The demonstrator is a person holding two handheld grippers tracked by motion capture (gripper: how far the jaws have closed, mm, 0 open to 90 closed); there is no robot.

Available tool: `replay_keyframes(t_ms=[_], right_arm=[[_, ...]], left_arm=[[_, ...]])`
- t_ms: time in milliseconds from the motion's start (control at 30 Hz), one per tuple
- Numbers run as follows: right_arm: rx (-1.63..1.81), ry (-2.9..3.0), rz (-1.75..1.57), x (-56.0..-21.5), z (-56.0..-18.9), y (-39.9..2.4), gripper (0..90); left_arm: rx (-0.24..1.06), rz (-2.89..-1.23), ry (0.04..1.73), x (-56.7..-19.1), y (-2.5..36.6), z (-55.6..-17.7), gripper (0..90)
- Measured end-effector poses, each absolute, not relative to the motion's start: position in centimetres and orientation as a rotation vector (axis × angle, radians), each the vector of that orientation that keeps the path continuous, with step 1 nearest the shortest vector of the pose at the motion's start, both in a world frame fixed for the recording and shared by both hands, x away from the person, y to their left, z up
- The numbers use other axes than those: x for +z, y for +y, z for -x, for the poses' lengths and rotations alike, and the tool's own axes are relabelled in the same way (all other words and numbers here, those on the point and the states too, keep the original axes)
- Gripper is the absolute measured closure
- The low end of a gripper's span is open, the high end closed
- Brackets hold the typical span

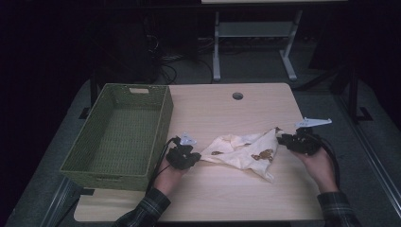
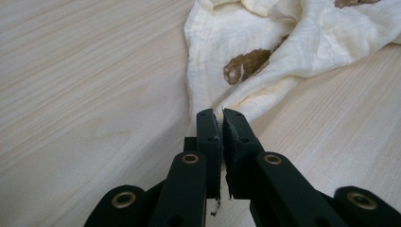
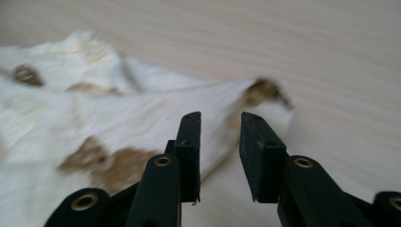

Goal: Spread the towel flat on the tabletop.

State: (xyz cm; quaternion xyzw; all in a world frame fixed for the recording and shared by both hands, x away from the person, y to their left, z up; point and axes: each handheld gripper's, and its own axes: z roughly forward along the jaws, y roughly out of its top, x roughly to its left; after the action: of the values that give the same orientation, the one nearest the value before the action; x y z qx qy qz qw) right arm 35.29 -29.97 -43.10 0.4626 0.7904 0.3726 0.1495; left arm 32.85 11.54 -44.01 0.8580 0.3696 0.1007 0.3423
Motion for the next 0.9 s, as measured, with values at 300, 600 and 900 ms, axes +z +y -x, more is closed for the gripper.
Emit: replay_keyframes(t_ms=[300,600,900], right_arm=[[1.117,2.379,-1.254,-44.6,-30.1,-28.6,67.7],[1.157,2.457,-1.224,-45.9,-26.0,-27.9,67.7],[1.097,2.534,-1.163,-46.9,-25.3,-26.3,85.1]], left_arm=[[0.258,-2.237,0.960,-44.2,11.6,-33.0,85.1],[0.259,-2.240,0.961,-44.2,11.6,-33.0,85.1],[0.259,-2.224,0.963,-44.1,11.6,-32.9,85.1]])
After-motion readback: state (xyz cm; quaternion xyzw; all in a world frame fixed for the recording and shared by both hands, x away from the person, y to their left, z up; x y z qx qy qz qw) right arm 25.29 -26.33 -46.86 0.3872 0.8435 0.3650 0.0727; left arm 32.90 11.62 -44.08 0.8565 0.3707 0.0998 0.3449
